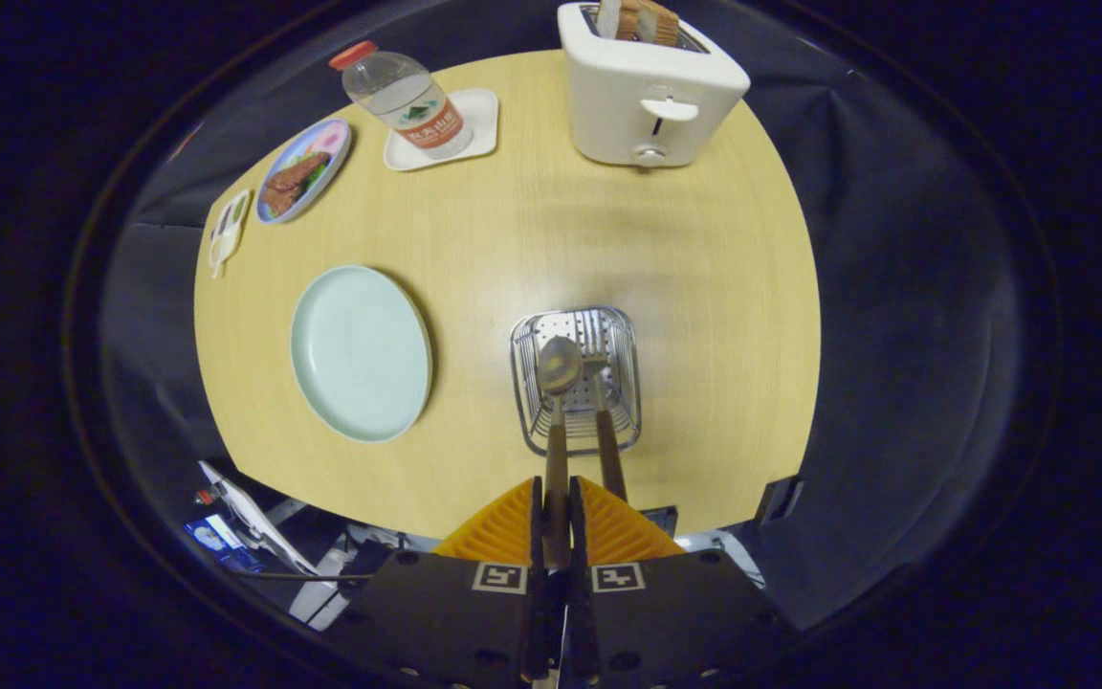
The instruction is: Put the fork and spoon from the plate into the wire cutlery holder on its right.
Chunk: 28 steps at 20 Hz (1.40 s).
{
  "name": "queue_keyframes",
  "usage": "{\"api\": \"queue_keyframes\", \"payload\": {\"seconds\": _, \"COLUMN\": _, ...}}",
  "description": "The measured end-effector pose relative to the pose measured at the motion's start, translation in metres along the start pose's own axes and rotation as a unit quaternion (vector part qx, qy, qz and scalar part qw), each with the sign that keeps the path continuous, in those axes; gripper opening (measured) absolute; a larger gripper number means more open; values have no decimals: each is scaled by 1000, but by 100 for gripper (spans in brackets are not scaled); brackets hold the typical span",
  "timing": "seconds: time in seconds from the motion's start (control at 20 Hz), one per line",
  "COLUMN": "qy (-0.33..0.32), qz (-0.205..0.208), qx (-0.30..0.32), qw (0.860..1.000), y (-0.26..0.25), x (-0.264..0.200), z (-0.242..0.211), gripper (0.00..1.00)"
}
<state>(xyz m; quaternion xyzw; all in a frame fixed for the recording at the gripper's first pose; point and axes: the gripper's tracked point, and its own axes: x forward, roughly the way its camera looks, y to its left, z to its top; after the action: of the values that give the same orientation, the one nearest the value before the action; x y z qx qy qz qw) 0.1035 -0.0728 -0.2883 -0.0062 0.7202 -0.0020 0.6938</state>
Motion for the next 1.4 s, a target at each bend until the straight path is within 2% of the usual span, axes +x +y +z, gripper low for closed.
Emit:
{"api": "queue_keyframes", "payload": {"seconds": 0.2, "qy": -49, "qz": 1, "qx": -6, "qw": 999, "y": 11, "x": -9, "z": 7, "gripper": 13}}
{"api": "queue_keyframes", "payload": {"seconds": 0.3, "qy": -77, "qz": -2, "qx": -11, "qw": 997, "y": 15, "x": -15, "z": 9, "gripper": 21}}
{"api": "queue_keyframes", "payload": {"seconds": 0.45, "qy": -123, "qz": -4, "qx": -26, "qw": 992, "y": 25, "x": -28, "z": 7, "gripper": 27}}
{"api": "queue_keyframes", "payload": {"seconds": 0.55, "qy": -156, "qz": -6, "qx": -33, "qw": 987, "y": 31, "x": -36, "z": 6, "gripper": 36}}
{"api": "queue_keyframes", "payload": {"seconds": 0.7, "qy": -190, "qz": 16, "qx": -27, "qw": 981, "y": 52, "x": -45, "z": -6, "gripper": 62}}
{"api": "queue_keyframes", "payload": {"seconds": 0.9, "qy": -215, "qz": 33, "qx": -14, "qw": 976, "y": 69, "x": -46, "z": -25, "gripper": 91}}
{"api": "queue_keyframes", "payload": {"seconds": 1.0, "qy": -243, "qz": 25, "qx": -7, "qw": 970, "y": 71, "x": -50, "z": -28, "gripper": 99}}
{"api": "queue_keyframes", "payload": {"seconds": 1.1, "qy": -293, "qz": 7, "qx": 0, "qw": 956, "y": 70, "x": -64, "z": -28, "gripper": 98}}
{"api": "queue_keyframes", "payload": {"seconds": 1.2, "qy": -354, "qz": -11, "qx": 0, "qw": 935, "y": 71, "x": -85, "z": -27, "gripper": 97}}
{"api": "queue_keyframes", "payload": {"seconds": 1.3, "qy": -421, "qz": -27, "qx": -8, "qw": 907, "y": 73, "x": -117, "z": -28, "gripper": 97}}
{"api": "queue_keyframes", "payload": {"seconds": 1.4, "qy": -488, "qz": -37, "qx": -10, "qw": 872, "y": 80, "x": -148, "z": -31, "gripper": 98}}
